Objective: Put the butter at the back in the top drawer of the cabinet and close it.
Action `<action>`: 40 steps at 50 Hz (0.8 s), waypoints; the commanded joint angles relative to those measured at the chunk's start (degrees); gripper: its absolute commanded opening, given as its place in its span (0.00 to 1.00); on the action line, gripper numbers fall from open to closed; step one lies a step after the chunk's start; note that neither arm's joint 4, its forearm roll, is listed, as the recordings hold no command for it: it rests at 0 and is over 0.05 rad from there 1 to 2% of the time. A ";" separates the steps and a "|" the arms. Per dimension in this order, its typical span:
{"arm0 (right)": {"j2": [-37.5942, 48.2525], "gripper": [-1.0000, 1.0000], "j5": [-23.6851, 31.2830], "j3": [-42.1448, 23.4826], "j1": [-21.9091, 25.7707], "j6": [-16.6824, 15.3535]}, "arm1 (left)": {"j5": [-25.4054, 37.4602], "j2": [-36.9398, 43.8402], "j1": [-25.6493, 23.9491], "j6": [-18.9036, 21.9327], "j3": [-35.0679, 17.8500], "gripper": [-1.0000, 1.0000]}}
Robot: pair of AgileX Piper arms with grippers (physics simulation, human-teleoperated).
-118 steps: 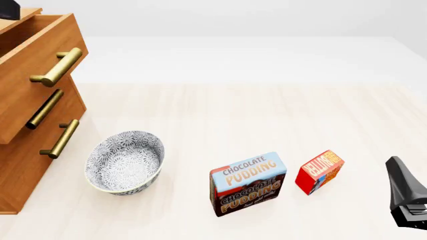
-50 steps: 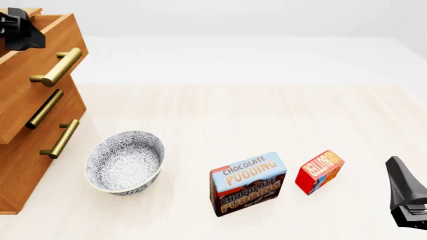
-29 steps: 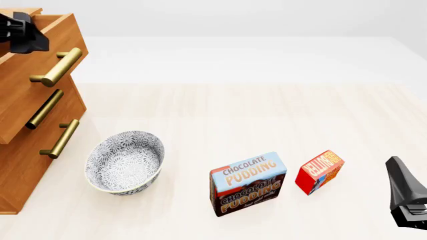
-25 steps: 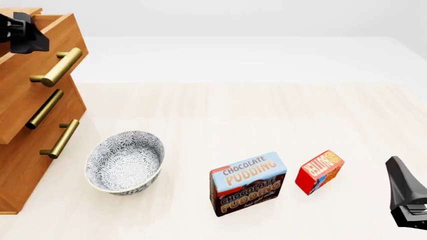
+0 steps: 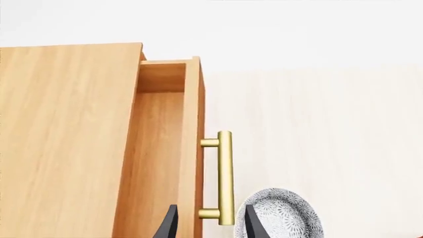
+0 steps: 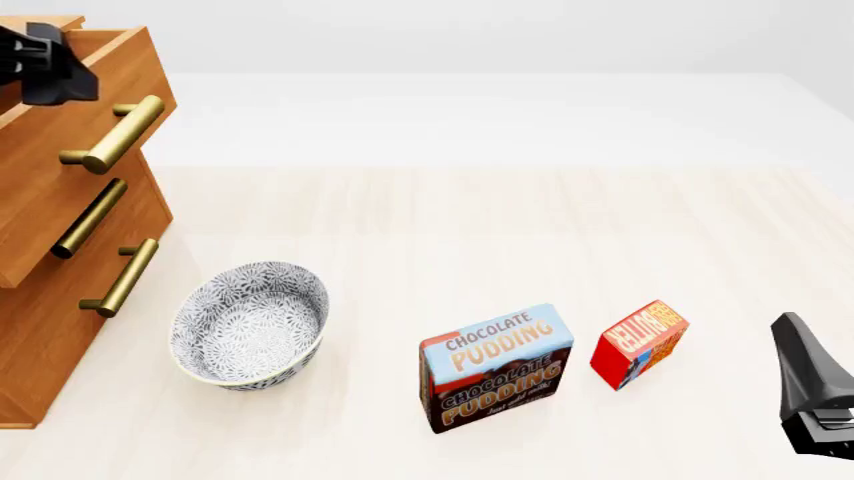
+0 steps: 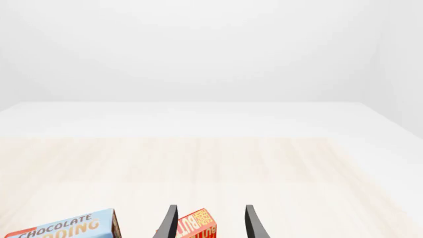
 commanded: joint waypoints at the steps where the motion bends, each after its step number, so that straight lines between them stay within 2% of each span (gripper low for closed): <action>1: 0.00 1.00 0.00 0.00 0.00 0.00 | -0.51 -0.26 0.46 0.06 0.28 1.00; 40: 0.00 1.00 0.00 0.00 0.00 0.00 | -3.98 1.58 1.45 0.10 3.03 1.00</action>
